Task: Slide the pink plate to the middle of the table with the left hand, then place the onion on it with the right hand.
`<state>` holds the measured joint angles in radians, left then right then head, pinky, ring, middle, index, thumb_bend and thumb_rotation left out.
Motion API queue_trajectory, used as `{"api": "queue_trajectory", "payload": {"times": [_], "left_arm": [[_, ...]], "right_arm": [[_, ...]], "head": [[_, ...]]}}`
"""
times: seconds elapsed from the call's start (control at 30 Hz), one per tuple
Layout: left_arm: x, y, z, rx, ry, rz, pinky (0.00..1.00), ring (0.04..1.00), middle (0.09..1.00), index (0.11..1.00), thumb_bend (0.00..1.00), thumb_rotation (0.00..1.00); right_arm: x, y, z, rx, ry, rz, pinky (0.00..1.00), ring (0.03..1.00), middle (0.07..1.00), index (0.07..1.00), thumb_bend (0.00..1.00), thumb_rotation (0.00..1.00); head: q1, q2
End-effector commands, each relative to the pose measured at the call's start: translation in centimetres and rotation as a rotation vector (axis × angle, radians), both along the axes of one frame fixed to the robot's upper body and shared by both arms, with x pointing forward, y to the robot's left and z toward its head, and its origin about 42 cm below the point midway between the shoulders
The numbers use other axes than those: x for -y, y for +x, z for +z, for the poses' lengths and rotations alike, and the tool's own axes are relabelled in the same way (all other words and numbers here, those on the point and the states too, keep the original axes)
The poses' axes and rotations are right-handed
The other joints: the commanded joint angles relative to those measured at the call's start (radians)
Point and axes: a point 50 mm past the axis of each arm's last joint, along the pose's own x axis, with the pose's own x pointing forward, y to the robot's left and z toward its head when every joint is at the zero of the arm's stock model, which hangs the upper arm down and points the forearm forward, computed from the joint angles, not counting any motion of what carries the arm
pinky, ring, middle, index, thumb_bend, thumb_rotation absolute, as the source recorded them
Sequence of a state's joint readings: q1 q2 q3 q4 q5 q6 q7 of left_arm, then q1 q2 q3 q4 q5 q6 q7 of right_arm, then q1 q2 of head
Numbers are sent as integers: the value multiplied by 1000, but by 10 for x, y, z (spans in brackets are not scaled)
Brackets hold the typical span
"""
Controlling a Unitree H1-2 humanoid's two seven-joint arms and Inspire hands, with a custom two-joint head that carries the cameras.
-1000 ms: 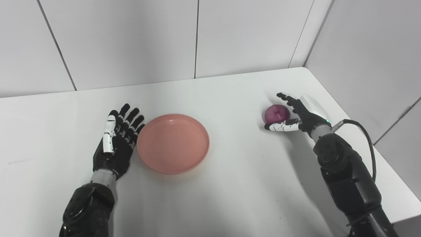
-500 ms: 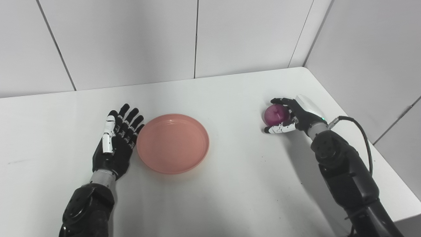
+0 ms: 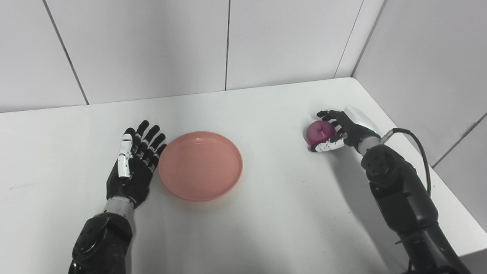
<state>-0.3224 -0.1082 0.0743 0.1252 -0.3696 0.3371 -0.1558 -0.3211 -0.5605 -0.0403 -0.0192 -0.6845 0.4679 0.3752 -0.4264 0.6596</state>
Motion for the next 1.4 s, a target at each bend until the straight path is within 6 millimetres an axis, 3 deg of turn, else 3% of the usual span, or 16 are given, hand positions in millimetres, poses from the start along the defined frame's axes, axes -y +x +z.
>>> {"api": "queue_trajectory", "payload": {"times": [0.0, 0.23, 0.33, 0.4, 0.73, 1.0, 1.37], "left_arm": [[-6, -9, -23, -117, 35, 11, 949, 944, 946, 947, 390, 1000], [-7, -10, -23, -118, 38, 15, 947, 944, 946, 946, 393, 1000], [-7, -10, -23, -117, 38, 12, 949, 945, 948, 948, 393, 1000], [-7, -10, -23, -119, 36, 14, 947, 943, 946, 947, 393, 1000], [-7, -10, -23, -118, 34, 16, 949, 945, 949, 951, 390, 1000], [-6, -9, -24, -117, 38, 15, 946, 945, 950, 952, 393, 1000], [-2, -9, -23, -122, 43, 19, 944, 939, 945, 949, 396, 1000]], "right_arm": [[9, 4, 19, 55, -46, -13, 667, 758, 803, 807, 908, 124], [9, 3, 21, 57, -87, -6, 520, 590, 643, 630, 774, 12], [10, 3, 21, 52, -102, -4, 490, 567, 614, 511, 557, 109], [10, 4, 20, 49, -116, -5, 426, 517, 577, 493, 521, 127], [8, 3, 20, 69, -128, -2, 305, 402, 490, 488, 513, 126], [-1, 1, 26, 131, -121, 21, 358, 452, 512, 487, 512, 126], [-36, -3, 56, 276, -87, 123, 351, 445, 514, 488, 512, 126]], "head": [[0, -1], [1, -3], [4, -3], [4, -3], [8, -8], [15, -12], [30, -13]]}}
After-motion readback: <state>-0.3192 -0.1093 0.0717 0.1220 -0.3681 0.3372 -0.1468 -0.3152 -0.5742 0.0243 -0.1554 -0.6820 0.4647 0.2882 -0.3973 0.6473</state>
